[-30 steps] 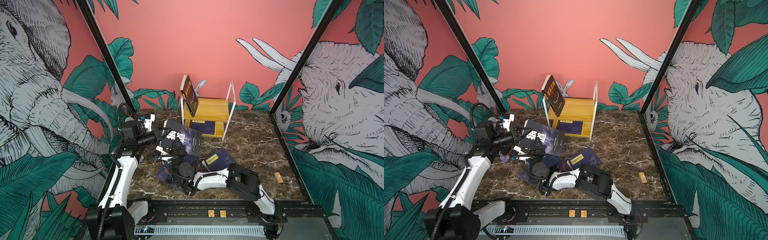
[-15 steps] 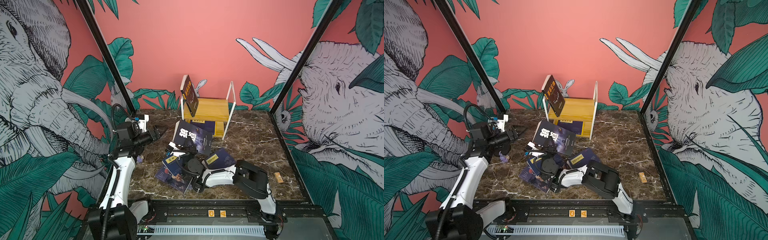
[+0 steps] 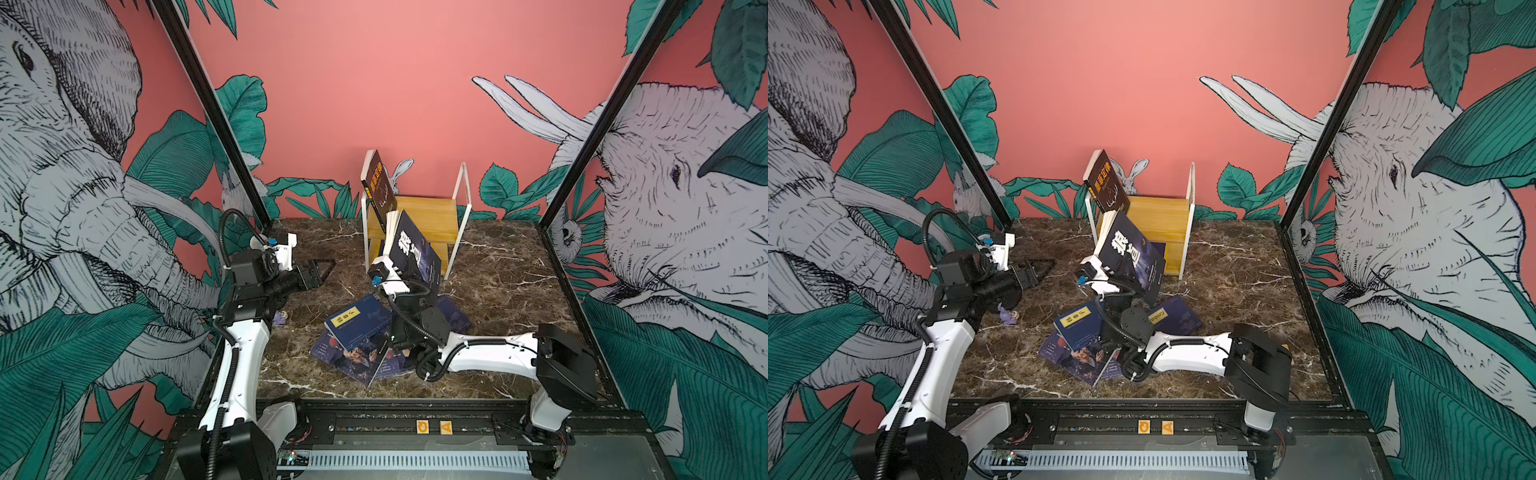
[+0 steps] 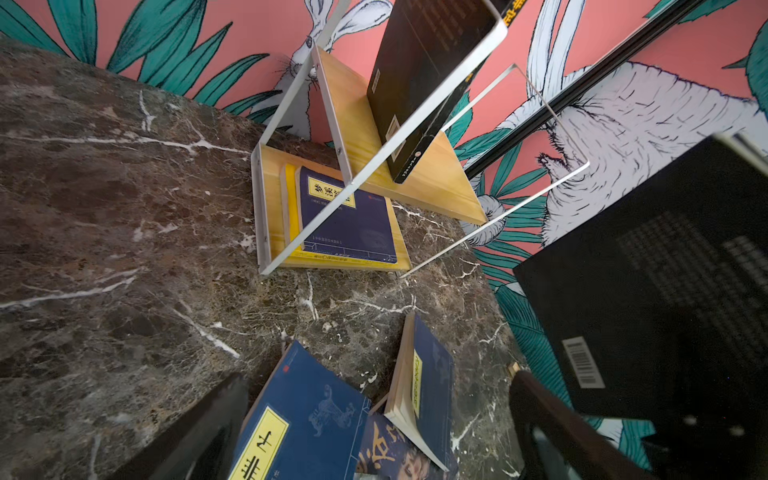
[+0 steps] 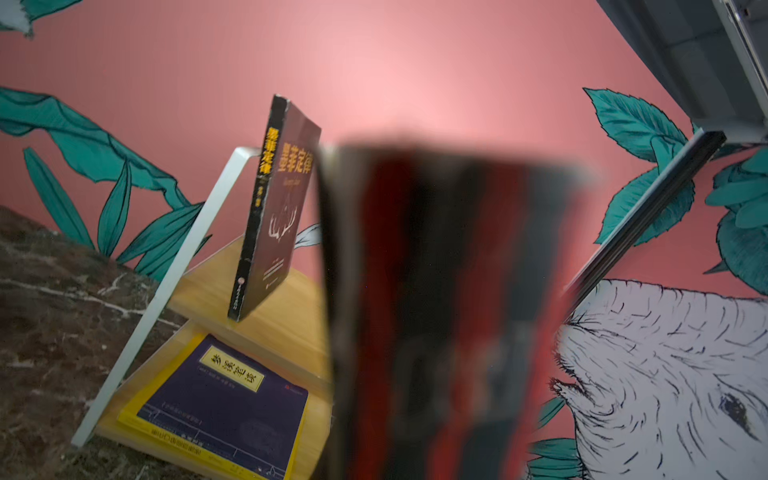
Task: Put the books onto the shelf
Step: 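Carry the wolf-eyes book with the right gripper to the shelf's upper tier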
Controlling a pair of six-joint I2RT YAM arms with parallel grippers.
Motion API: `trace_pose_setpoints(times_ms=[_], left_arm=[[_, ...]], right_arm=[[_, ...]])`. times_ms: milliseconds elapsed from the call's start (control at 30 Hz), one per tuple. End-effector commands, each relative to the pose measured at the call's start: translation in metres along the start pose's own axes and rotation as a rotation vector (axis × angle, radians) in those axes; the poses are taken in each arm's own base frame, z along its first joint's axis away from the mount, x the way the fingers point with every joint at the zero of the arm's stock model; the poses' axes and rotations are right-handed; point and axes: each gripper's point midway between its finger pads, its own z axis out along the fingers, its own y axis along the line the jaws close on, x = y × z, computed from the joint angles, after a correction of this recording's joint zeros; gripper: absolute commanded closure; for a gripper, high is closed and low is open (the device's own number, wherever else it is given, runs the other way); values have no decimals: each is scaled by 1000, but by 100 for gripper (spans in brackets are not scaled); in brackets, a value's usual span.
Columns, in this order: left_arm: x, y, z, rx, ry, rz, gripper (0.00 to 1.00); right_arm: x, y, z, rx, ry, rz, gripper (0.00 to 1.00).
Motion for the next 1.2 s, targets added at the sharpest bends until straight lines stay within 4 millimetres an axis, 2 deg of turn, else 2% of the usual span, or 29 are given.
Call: trace_pose_setpoints(times_ms=[0, 133, 200, 233, 367, 533, 567, 733, 867, 1167], left_arm=[[-3, -9, -7, -37, -20, 146, 1], [2, -28, -10, -44, -25, 272, 1], [4, -35, -17, -54, -53, 322, 1], [6, -36, -21, -59, -75, 333, 1], [16, -40, -33, -57, -178, 377, 1], [36, -42, -35, 9, -219, 426, 1], [40, -43, -35, 22, -223, 440, 1], [54, -47, -32, 95, -222, 453, 1], [66, -54, -28, 153, -217, 476, 1], [66, -61, -28, 189, -241, 499, 0]], right_arm=[[-33, -44, 17, 71, -34, 277, 100], [-61, -49, 39, -23, -73, 384, 100], [-63, -45, 53, -80, -74, 450, 100], [-69, -63, 59, -89, -85, 526, 100], [-66, -78, 86, -101, -98, 662, 100], [-66, -89, 114, -104, -140, 785, 100], [-59, -78, 125, -110, -130, 799, 100], [-51, -68, 152, -95, -162, 881, 100], [-47, -51, 169, -73, -179, 874, 100], [-28, -19, 196, 7, -162, 835, 100]])
